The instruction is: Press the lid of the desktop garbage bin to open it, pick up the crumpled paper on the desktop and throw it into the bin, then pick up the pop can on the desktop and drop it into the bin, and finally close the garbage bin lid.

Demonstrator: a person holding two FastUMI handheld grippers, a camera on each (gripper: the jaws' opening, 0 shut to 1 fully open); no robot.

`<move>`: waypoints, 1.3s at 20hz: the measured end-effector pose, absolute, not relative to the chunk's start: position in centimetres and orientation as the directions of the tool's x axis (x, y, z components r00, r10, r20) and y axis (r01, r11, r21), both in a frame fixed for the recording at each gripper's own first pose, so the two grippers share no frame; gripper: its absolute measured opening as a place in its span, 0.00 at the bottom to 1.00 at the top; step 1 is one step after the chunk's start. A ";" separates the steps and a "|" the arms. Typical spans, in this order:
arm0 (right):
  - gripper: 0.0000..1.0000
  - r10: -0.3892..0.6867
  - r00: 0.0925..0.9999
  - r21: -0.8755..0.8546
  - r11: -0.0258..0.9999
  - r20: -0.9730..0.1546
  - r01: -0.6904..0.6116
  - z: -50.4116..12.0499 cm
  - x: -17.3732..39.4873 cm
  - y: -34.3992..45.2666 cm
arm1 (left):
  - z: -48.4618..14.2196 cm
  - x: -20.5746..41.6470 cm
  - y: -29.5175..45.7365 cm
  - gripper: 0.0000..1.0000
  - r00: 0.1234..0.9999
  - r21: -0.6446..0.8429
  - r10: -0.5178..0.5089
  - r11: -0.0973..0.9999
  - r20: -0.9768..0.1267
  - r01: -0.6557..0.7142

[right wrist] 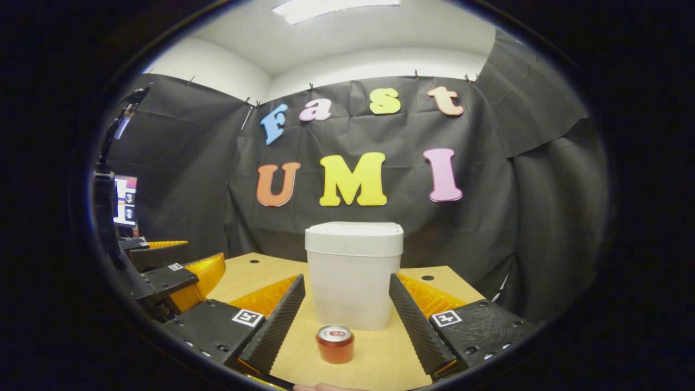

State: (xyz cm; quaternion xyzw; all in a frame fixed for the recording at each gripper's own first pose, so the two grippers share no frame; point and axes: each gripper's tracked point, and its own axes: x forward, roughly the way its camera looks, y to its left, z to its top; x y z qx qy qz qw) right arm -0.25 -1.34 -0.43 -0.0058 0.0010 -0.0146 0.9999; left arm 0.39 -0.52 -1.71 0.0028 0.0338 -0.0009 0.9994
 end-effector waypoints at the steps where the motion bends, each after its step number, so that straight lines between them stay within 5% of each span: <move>1: 0.97 -0.028 1.000 -0.014 0.999 -0.004 0.028 -0.4 -0.3 -1.3 | -1.8 0.4 -0.7 0.96 0.998 0.009 -0.004 1.000 -0.068 0.005; 18: 0.96 -0.004 1.000 -0.028 1.000 0.009 0.004 -0.4 -0.2 -1.0 | -3.1 0.5 -0.8 0.96 0.994 -0.002 -0.001 1.000 -0.107 0.000; 26: 0.94 -0.021 0.998 -0.066 0.998 0.065 0.025 4.6 2.9 -1.7 | -3.4 0.8 -0.5 0.96 0.993 -0.009 -0.002 1.000 -0.119 0.001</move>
